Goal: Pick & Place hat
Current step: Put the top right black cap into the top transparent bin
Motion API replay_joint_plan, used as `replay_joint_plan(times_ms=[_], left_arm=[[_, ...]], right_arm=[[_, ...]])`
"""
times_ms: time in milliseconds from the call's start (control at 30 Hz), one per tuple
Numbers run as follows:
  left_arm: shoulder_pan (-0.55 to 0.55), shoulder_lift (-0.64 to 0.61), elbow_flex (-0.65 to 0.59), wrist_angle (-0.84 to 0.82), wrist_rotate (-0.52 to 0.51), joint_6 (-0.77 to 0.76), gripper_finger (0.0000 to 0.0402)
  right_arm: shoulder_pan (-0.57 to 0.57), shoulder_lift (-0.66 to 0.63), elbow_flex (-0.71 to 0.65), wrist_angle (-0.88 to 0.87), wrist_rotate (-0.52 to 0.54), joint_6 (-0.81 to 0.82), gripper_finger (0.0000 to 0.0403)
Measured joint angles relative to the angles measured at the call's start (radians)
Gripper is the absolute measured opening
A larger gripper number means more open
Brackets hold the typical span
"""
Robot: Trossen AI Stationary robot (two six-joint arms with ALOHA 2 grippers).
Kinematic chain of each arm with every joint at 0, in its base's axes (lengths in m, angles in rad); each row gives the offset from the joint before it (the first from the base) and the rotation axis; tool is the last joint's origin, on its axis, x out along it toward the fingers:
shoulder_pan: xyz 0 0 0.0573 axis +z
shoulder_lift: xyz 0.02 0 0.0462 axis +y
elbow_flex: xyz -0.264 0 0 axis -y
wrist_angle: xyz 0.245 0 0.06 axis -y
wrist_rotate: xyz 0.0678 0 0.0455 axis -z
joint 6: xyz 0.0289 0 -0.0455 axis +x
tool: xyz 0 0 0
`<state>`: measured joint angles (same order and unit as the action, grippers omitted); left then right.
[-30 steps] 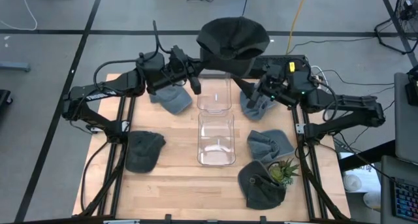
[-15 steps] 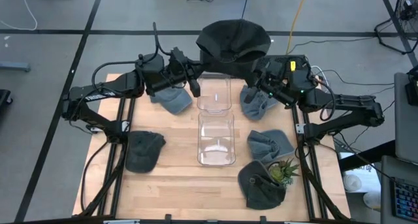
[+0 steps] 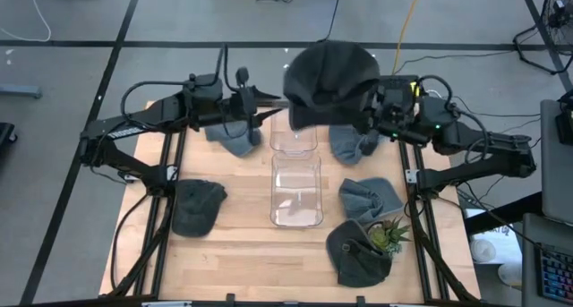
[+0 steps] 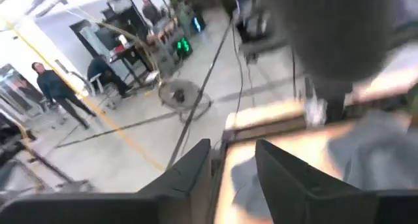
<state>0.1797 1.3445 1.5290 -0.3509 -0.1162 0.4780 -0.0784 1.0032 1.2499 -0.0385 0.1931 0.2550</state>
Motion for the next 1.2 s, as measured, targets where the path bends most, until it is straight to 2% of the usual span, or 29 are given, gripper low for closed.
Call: replay_joint_plan(times_ms=[167, 300, 500, 600, 933, 1200], left_arm=[[-0.015, -0.028, 0.000, -0.002, -0.022, 0.154, 0.0169], [-0.031, -0.048, 0.001, 0.009, -0.052, 0.293, 0.0212], [-0.071, -0.073, 0.001, 0.052, -0.071, 0.401, 0.0281], [-0.100, -0.076, 0.001, 0.096, -0.070, 0.435, 0.0304], [-0.183, -0.077, 0.001, 0.125, -0.060, 0.482, 0.0317], [-0.290, -0.077, 0.001, 0.097, -0.041, 0.481, 0.0317]], right_arm=[[-0.040, -0.011, 0.000, -0.048, -0.186, 0.127, 0.0001], [-0.079, -0.007, 0.000, -0.085, -0.371, 0.214, 0.0001], [-0.143, 0.009, 0.000, -0.086, -0.668, 0.339, 0.0000], [-0.153, 0.014, 0.000, -0.083, -0.773, 0.367, 0.0000], [-0.155, 0.053, -0.001, -0.028, -1.114, 0.543, 0.0000], [-0.155, 0.121, -0.001, 0.073, -1.247, 0.702, 0.0000]])
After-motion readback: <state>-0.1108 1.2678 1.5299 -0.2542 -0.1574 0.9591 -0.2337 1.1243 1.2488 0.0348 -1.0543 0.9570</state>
